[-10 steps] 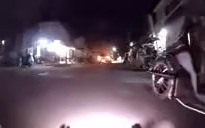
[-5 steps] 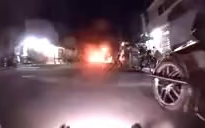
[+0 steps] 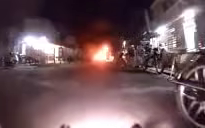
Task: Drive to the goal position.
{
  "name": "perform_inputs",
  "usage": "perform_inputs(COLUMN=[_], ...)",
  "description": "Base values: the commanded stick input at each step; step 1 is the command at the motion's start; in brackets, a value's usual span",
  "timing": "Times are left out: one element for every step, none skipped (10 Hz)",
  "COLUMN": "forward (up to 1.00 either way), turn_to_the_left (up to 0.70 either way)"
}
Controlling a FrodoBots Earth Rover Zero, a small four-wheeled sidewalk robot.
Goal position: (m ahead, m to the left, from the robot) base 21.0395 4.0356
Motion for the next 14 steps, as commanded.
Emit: perform_inputs(forward=[1.00, 1.00, 1.00, 1.00, 1.00, 1.00, 1.00, 1.00, 1.00, 1.00, 1.00, 1.00, 1.00, 1.00], turn_to_the_left=[-0.01, -0.21, -0.40, -0.40, -0.32, -0.22, -0.12, -0.01, 0.00, 0.00, 0.00, 0.00, 0.00, 0.00])
